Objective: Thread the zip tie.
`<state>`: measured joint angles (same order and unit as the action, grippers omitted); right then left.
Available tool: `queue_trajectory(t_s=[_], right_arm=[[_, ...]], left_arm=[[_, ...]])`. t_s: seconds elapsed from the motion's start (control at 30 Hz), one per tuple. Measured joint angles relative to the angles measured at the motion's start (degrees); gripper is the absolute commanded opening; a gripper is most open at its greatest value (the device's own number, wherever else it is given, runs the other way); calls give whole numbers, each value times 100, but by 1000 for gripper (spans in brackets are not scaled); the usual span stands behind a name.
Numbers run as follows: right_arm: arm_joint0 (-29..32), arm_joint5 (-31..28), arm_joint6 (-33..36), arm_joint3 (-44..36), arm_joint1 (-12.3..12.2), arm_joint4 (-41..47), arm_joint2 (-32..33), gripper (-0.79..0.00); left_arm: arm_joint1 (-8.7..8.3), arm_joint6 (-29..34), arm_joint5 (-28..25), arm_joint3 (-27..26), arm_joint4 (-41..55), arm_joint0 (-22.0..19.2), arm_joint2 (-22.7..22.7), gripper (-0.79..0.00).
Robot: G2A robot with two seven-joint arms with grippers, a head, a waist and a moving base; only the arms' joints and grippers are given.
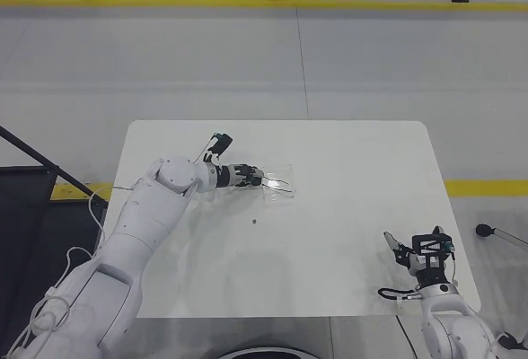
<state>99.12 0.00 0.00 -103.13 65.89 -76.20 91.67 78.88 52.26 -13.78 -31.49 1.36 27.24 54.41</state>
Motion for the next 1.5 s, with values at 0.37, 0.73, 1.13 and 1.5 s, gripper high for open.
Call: queue_trajectory(t_s=[0.37,0.73,1.13,1.5], right_arm=[[0,0,0,0,0,0,0,0],[-10,-34,-6,-11,-2,-49,-1,0],[-351,-387,857,-593,32,638,-31,0],[-633,-355,1825,-1162,62,1807,48,0]], left_arm=[[-55,13,-27,-158,-15,93,111,-736],[-195,72,-105,-613,-13,231,367,-785],[-435,885,-704,-1943,391,660,826,-785],[-522,1223,-1035,-2831,642,900,922,-785]])
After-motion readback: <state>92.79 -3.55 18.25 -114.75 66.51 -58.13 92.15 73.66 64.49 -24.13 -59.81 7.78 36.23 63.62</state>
